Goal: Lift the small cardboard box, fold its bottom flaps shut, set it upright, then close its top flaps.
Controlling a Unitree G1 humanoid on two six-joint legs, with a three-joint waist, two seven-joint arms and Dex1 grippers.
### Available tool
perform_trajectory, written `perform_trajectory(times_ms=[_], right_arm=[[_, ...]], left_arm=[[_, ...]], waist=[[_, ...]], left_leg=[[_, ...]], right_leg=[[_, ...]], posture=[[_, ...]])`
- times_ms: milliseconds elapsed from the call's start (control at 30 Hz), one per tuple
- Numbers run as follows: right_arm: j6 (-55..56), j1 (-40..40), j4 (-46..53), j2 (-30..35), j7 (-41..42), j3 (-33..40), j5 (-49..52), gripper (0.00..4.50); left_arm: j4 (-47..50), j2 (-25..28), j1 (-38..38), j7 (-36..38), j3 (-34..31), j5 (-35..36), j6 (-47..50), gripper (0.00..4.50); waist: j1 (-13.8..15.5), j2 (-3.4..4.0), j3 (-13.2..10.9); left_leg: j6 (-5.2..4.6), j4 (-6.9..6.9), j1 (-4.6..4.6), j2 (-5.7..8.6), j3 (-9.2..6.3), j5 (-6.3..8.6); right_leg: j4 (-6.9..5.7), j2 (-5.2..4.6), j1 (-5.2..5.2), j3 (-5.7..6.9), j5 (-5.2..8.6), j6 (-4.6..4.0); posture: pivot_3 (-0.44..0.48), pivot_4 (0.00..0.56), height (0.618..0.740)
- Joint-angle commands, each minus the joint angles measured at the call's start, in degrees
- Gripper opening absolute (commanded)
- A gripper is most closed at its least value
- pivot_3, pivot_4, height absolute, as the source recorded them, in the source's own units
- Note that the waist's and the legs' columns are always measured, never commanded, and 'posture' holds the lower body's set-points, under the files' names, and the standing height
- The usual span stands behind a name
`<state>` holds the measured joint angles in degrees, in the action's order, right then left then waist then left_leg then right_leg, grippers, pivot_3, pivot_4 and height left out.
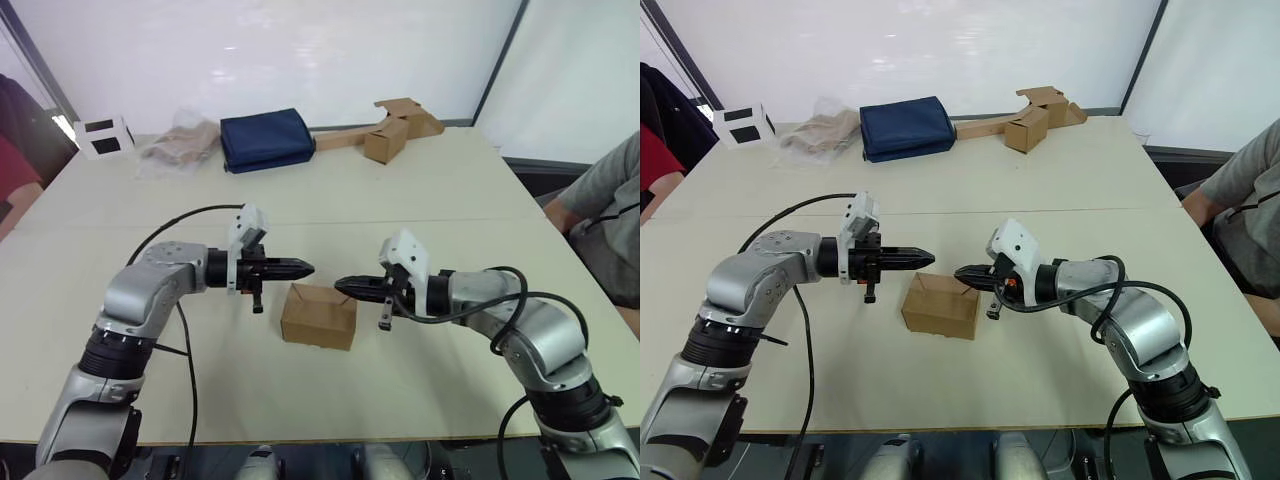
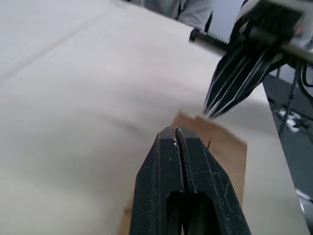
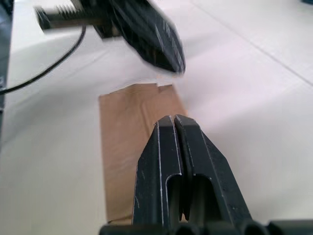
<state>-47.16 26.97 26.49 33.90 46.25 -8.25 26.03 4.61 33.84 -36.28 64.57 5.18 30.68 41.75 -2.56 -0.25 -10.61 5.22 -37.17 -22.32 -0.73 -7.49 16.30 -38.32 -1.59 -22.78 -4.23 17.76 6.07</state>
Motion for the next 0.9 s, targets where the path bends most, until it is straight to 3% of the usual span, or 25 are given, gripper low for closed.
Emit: perform_trajectory(times_ms=[33,300,467,667,733,900], right_arm=[[2.3,1.0,-0.3,-0.2,-0.3,-2.3,-1.8,0.00],[4.4,0.5,-1.6,0.3,-0.3,-7.9,-6.2,0.00],[7.5,0.6,-2.1,0.3,-1.4,-9.1,-9.7,0.00],[5.5,-0.1,0.0,-2.3,-2.7,0.8,-2.4,0.00],[3.6,-0.2,0.4,-1.6,-4.9,5.9,-1.1,0.00],[0.1,-5.9,3.7,2.7,-5.5,11.7,1.1,0.00]], left_arm=[[1.6,0.7,0.4,-0.7,1.4,-1.5,-1.0,0.01],[0.9,1.9,2.8,-0.4,6.4,-7.0,-5.0,0.01],[-0.3,0.6,2.2,-1.1,3.9,-4.6,-3.2,0.01],[-2.4,-1.2,-0.3,-5.0,-6.1,1.2,-1.4,0.01],[-4.1,0.9,-0.5,-5.1,-9.4,3.0,1.2,0.01],[-4.2,5.9,6.3,-6.3,-8.7,-1.2,-0.7,0.01]], waist=[[0.0,0.00,0.0],[0.0,0.00,0.0],[0.1,0.00,0.0],[0.0,-0.01,0.0],[0.0,-0.01,0.0],[0.0,0.01,0.0]], left_leg=[[0.00,-0.01,0.00,0.00,0.00,0.00],[0.00,-0.01,0.00,0.00,0.00,0.00],[0.00,-0.02,0.00,0.00,0.00,0.00],[0.00,-0.02,-0.01,0.00,-0.01,0.00],[0.00,-0.02,-0.01,0.00,-0.01,0.00],[0.00,0.06,0.01,0.00,0.00,0.00]], right_leg=[[-0.01,0.00,0.00,0.00,0.00,0.00],[-0.01,0.00,-0.01,0.00,0.00,0.00],[-0.02,0.00,0.00,0.00,0.00,0.00],[-0.02,0.00,-0.01,0.00,0.00,0.00],[-0.02,0.00,-0.01,0.00,0.00,0.00],[0.02,0.00,-0.02,-0.01,0.00,0.00]], posture=[[0.000,0.150,0.740],[0.000,0.150,0.740],[0.000,0.150,0.740],[0.000,0.150,0.740],[0.000,0.150,0.740],[0.000,0.150,0.740]])
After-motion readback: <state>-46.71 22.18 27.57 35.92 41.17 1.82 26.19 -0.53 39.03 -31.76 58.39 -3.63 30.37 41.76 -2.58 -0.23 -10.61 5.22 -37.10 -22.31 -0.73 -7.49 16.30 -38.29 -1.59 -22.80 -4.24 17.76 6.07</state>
